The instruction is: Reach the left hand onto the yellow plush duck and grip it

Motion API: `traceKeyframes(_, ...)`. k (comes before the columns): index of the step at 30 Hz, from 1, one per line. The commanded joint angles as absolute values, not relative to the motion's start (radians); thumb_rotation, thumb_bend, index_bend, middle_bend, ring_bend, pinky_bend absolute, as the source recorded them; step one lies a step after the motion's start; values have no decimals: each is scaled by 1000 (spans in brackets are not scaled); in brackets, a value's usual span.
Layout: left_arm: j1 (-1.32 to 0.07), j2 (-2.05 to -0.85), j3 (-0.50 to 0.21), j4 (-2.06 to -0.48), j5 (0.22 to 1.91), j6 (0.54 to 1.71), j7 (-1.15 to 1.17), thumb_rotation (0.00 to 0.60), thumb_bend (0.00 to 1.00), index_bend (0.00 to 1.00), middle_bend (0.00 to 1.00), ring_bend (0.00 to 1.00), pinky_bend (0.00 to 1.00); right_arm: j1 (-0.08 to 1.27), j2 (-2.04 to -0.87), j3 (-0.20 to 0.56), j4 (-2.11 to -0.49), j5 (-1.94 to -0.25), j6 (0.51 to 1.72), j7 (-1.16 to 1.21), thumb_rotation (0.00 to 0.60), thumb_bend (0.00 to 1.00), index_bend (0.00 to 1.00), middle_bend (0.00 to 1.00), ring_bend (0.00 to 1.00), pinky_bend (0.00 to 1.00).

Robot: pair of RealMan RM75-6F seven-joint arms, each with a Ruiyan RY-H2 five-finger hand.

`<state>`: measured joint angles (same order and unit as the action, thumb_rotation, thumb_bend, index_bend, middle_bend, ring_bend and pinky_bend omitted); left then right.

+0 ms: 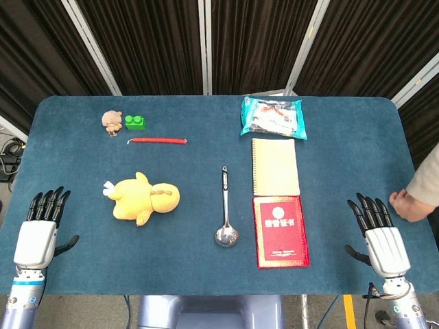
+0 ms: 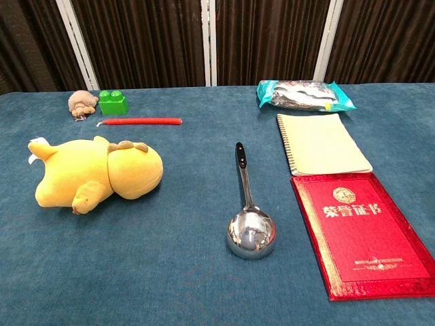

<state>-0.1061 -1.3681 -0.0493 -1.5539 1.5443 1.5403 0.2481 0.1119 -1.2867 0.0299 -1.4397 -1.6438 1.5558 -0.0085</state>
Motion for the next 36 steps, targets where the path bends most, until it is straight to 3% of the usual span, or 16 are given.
traceKeyframes(1,-106,-1369,-49,-1553,1543,1540,252,600,148,0,0,0,0,112,-1286,30,-1440,-1642,1553,-7,600,177,0,0,0,0)
traceKeyframes(20,-112,-1373,-51,-1551,1539,1532,251,600,198,0,0,0,0,111,-1280,28,-1450,-1645,1557,-2,600,176,0,0,0,0)
traceKeyframes(23,-115,-1374,-50,-1551,1541,1528,254,600,393,0,0,0,0,110,-1278,28,-1450,-1643,1557,4,600,177,0,0,0,0)
traceKeyframes(25,-118,-1377,-52,-1550,1541,1525,256,600,705,0,0,0,0,109,-1276,27,-1452,-1645,1558,6,600,177,0,0,0,0)
traceKeyframes(27,-125,-1385,-55,-1543,1545,1523,257,600,925,0,0,0,0,109,-1275,27,-1453,-1647,1560,8,600,177,0,0,0,0)
traceKeyframes(28,-130,-1394,-57,-1533,1549,1522,253,600,987,0,0,0,0,109,-1275,27,-1453,-1646,1559,9,600,177,0,0,0,0)
traceKeyframes(36,-182,-1469,-67,-1430,1578,1484,233,600,1000,0,0,0,0,109,-1273,28,-1456,-1643,1557,13,600,177,0,0,0,0)
